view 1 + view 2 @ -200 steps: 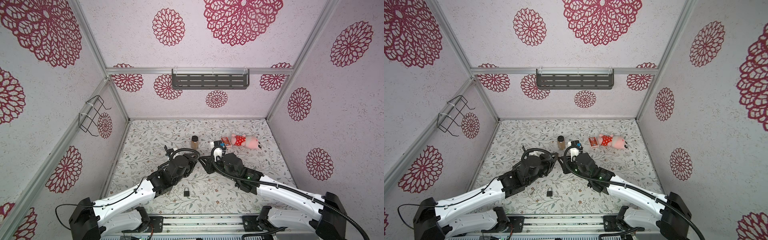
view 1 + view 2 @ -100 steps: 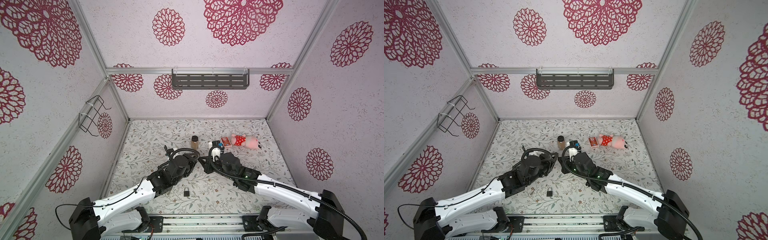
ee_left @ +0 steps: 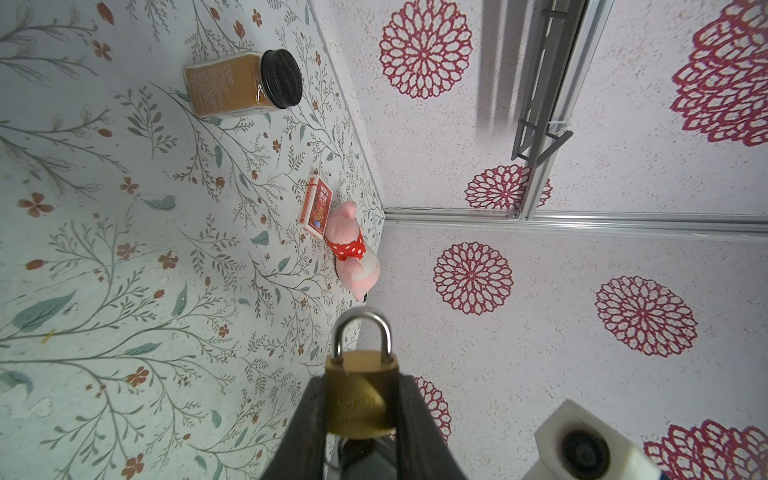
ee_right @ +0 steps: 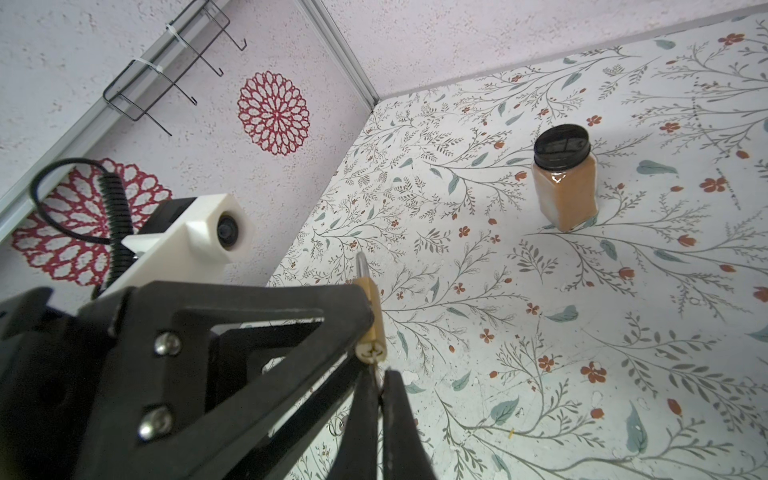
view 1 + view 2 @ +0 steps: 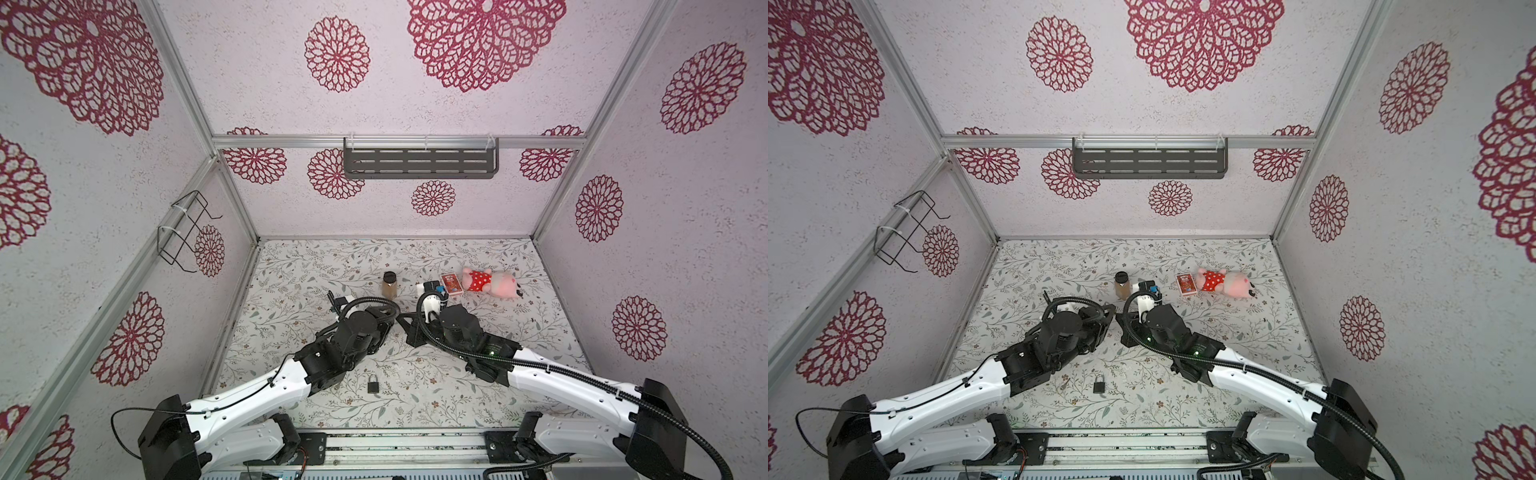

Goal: Unlock with the key

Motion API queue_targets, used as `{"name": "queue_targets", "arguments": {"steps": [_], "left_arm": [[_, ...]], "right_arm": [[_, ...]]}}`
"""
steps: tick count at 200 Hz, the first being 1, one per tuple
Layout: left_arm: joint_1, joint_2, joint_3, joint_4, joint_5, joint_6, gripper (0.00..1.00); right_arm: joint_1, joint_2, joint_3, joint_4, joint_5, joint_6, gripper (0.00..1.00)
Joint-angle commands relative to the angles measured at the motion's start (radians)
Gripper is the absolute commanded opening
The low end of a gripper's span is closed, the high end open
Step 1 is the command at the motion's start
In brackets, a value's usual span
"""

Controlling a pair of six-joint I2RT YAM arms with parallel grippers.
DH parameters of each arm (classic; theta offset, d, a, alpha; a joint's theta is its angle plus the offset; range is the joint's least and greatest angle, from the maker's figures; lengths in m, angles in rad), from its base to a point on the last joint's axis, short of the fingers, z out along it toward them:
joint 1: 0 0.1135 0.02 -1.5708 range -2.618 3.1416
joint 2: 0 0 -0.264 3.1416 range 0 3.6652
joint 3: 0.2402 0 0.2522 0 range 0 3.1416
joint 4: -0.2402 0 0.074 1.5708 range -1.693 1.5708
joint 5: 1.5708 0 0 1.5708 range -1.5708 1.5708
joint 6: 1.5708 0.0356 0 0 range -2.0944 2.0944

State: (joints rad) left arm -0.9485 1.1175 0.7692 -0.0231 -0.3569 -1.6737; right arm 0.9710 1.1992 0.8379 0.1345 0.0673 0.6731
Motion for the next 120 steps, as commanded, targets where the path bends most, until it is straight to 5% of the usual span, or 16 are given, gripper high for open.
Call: {"name": "queue_targets", "arguments": {"steps": [1,65,120], "left_arm": [[-0.062,0.007,0.043,0.096,0.087,0.008,0.0],[-0.08,-0.021,0.037,0.083,0.025,0.04,0.0],[-0.073,-0.019,-0.027,0.128,-0.026,0.005,0.0]], "right_arm": [[-0.005,0.039,0.07,0.038,-0.007,-0.002,0.01],[-0.011,0.021,0.059,0.088,-0.064,0.098,0.0],[-0.023,0.003,0.01,0.201,-0.119,0.307,0.0]]}}
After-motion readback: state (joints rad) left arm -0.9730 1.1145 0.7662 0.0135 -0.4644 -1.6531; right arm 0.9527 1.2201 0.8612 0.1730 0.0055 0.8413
